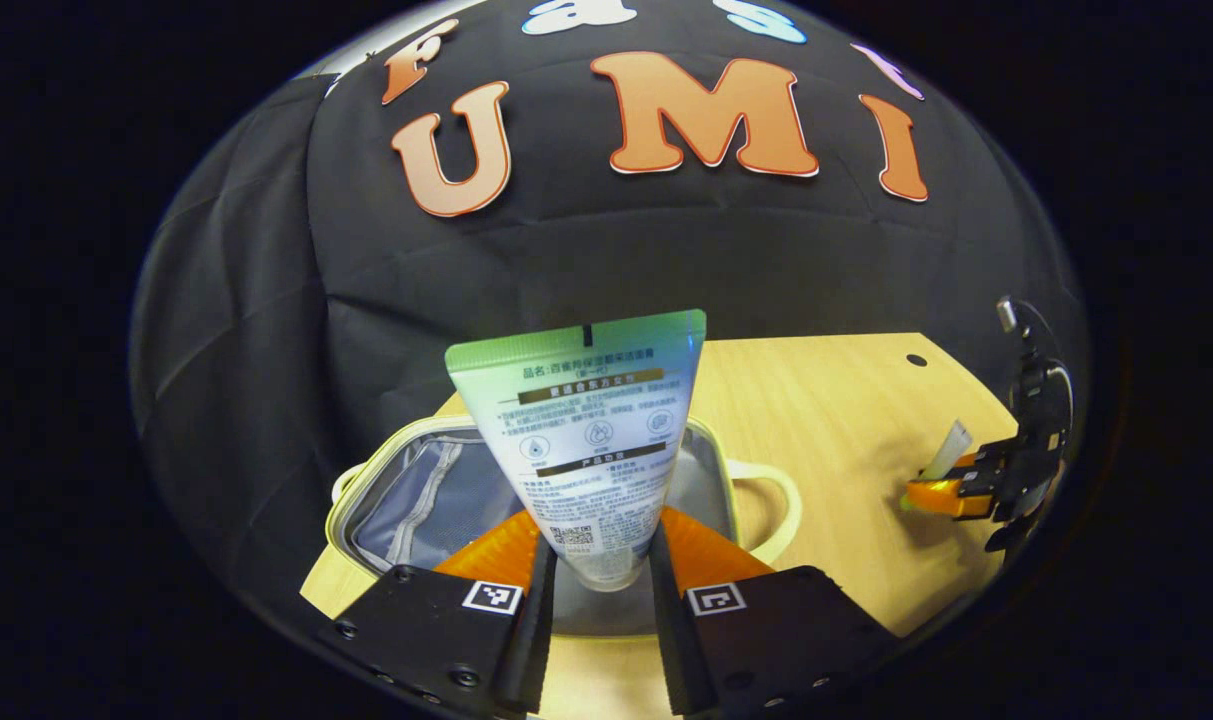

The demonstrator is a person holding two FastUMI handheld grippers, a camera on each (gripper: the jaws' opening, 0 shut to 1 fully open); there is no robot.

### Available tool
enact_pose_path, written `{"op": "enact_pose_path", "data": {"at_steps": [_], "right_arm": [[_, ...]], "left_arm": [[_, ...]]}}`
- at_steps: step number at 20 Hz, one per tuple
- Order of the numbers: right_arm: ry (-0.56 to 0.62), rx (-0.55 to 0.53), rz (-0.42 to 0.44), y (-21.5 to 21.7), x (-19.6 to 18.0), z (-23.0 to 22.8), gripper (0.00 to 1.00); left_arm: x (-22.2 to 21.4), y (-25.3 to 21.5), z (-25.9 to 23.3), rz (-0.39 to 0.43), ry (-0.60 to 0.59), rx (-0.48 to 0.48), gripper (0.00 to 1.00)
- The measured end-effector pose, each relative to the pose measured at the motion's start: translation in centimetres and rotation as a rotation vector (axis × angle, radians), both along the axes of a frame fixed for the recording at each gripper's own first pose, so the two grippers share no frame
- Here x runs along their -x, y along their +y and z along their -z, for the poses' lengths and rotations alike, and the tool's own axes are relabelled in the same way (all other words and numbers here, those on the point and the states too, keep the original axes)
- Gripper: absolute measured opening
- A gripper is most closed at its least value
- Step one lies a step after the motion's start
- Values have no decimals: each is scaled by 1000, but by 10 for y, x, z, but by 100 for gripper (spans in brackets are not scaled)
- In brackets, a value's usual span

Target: First open the suitcase, pack the skin care products into it, and then close the suitcase.

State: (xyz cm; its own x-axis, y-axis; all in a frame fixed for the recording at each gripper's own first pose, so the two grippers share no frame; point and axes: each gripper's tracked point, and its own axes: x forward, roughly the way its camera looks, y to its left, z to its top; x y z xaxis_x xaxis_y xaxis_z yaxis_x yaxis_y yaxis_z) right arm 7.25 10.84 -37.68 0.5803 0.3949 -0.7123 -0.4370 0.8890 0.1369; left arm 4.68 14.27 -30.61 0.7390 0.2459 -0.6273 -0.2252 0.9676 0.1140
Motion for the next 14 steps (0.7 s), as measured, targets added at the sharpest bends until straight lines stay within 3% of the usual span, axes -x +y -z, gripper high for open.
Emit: {"op": "enact_pose_path", "data": {"at_steps": [4,8,14], "right_arm": [[-52,14,58,9,4,-38,33],[-92,4,117,38,9,-76,33],[-116,24,123,96,20,-113,33]], "left_arm": [[-1,26,21,41,43,48,45],[-2,38,45,134,106,106,46],[-3,48,98,224,282,215,46]]}}
